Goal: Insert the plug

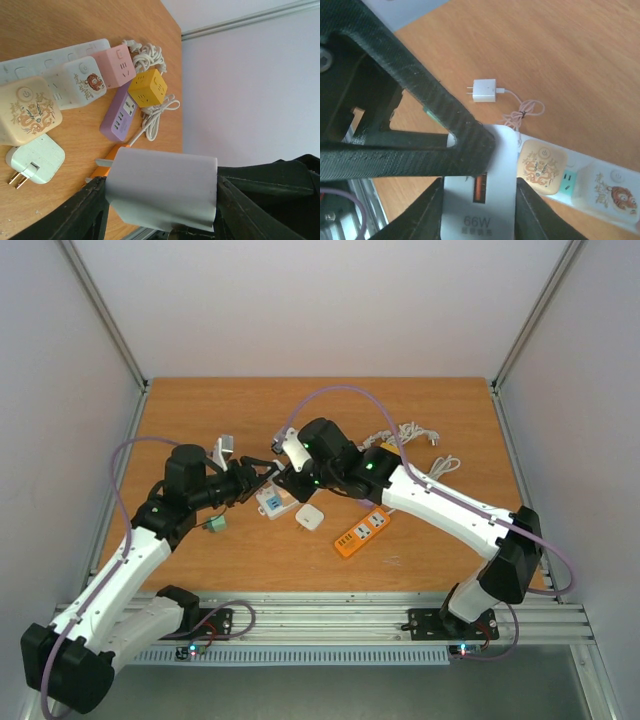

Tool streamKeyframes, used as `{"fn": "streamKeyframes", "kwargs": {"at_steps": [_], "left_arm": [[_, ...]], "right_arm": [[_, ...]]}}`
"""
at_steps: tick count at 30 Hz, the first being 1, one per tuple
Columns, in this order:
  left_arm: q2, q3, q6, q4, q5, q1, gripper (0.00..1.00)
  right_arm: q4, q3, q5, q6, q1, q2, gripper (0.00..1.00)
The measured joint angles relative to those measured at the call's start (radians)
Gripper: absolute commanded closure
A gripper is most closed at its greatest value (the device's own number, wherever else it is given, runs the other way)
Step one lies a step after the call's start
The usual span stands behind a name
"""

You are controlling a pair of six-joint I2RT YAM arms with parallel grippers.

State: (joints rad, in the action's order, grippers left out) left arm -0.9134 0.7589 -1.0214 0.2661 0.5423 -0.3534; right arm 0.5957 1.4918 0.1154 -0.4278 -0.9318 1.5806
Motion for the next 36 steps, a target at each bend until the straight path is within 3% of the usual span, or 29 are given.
{"fn": "streamKeyframes", "kwargs": {"at_steps": [5, 8, 16, 25, 36], "left_arm": [[0.014, -0.001, -0.002, 0.013, 0.000, 0.015, 0.22], [0.043, -0.001, 0.014, 0.031, -0.003, 0.026, 0.14], [0.092, 0.052, 0.127, 0.180, -0.064, 0.059, 0.09], [0.105, 0.100, 0.250, 0.260, -0.106, 0.062, 0.07], [0.080, 0.114, 0.333, 0.278, -0.127, 0.062, 0.04]], "right_arm": [[0.023, 0.027, 0.034, -0.019, 0.016, 0.020, 0.90], [0.041, 0.013, 0.079, -0.041, 0.059, 0.012, 0.92], [0.063, -0.132, 0.261, -0.147, 0.336, -0.121, 0.94], [0.147, -0.340, 0.309, -0.360, 0.624, -0.251, 0.90], [0.303, -0.349, 0.258, -0.679, 0.724, -0.186, 0.89]]}}
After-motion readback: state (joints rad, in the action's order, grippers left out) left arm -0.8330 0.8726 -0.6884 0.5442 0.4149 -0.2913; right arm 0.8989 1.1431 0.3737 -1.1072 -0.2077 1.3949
